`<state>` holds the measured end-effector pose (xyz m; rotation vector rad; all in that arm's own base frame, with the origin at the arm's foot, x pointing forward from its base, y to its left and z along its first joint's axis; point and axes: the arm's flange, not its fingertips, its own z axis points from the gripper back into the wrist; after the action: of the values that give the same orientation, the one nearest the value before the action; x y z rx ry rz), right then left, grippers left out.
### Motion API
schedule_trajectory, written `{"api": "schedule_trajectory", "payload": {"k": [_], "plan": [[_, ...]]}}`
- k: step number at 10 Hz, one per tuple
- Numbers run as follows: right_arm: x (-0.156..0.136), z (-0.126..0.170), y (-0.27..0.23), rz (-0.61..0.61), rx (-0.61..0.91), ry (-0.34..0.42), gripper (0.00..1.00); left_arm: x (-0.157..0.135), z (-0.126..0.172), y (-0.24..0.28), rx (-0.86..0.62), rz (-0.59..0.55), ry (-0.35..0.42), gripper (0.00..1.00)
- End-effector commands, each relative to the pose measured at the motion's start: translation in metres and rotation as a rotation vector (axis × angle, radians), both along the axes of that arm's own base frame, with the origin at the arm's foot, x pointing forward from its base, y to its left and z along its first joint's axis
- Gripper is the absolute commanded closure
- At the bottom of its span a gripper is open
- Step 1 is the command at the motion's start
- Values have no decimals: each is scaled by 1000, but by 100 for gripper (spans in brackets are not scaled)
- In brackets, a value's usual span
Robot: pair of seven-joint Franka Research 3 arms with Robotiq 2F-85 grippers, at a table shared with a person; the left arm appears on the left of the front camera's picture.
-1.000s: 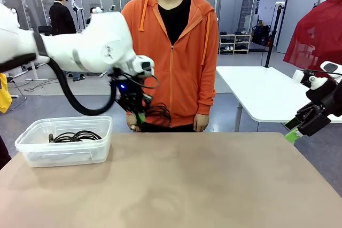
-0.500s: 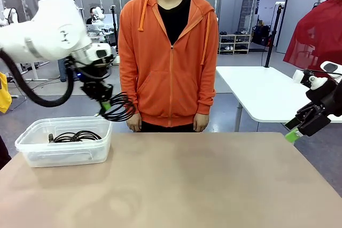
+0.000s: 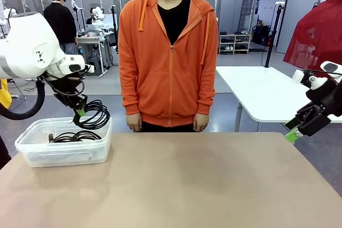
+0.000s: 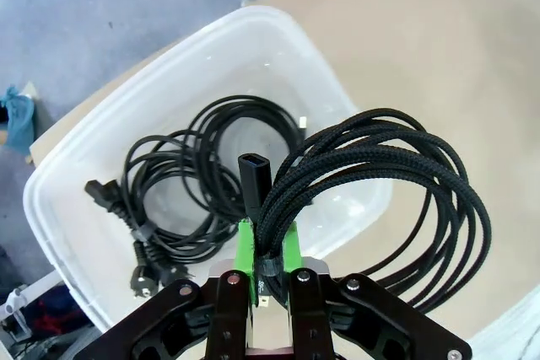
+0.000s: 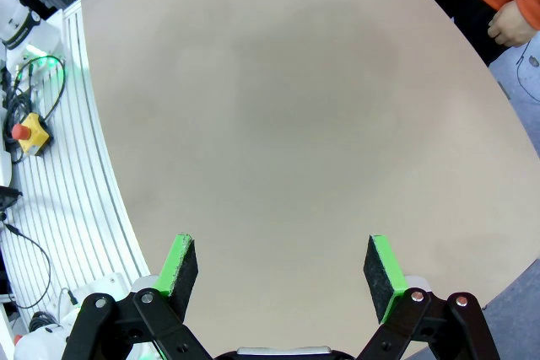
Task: Organize and store the cables.
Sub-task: Place the USB Extension Cable into the Organizing box.
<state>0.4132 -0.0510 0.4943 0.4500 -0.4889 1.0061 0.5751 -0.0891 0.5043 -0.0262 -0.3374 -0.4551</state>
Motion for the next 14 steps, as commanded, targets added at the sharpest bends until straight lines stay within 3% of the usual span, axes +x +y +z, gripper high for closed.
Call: {"api": "schedule_trajectory", "payload": {"k": [1, 4, 9, 10, 11, 12, 13, 14], "plan": [[-1, -1, -1, 12, 0, -5, 0, 13, -18, 10, 78, 27, -23, 85], [-1, -1, -1, 12, 0, -5, 0, 40, -46, 13, 120, 65, -35, 85], [-1, -1, -1, 12, 0, -5, 0, 44, -76, 0, 240, 101, 2, 85], [-1, -1, -1, 12, 0, -5, 0, 43, -78, -1, 233, 121, 22, 72], [-1, -1, -1, 12, 0, -5, 0, 42, -80, -3, 237, 131, 12, 71], [-1, -1, -1, 12, 0, -5, 0, 41, -80, -4, 243, 145, 9, 58], [-1, -1, -1, 12, 0, -5, 0, 41, -79, -6, 244, 157, 10, 57], [-1, -1, -1, 12, 0, -5, 0, 41, -78, -7, 256, 173, 6, 44]]}}
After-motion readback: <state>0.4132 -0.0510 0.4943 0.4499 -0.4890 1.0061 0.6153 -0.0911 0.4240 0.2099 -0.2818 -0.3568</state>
